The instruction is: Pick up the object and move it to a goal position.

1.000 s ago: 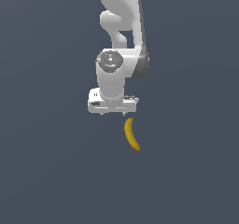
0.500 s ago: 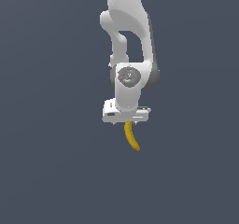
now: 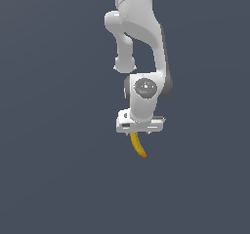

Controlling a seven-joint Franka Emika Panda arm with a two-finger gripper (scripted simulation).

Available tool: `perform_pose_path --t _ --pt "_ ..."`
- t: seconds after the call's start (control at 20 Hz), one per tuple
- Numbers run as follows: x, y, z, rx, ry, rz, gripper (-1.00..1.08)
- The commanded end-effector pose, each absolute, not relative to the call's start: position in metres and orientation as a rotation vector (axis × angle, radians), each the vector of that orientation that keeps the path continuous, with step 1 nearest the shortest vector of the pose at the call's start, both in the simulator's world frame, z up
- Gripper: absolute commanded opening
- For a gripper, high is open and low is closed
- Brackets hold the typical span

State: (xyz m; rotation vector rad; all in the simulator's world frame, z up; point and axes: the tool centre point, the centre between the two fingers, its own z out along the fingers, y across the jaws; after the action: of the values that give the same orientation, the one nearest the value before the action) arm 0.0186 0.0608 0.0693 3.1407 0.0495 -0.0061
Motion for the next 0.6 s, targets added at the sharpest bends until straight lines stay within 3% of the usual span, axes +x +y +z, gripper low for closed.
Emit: perform_pose_path --t 0.0,0.55 --pt "0.019 0.06 0.069 3.141 0.048 -0.005 1.0" --pt "0.018 0.061 0.028 3.141 0.046 -0.001 1.0"
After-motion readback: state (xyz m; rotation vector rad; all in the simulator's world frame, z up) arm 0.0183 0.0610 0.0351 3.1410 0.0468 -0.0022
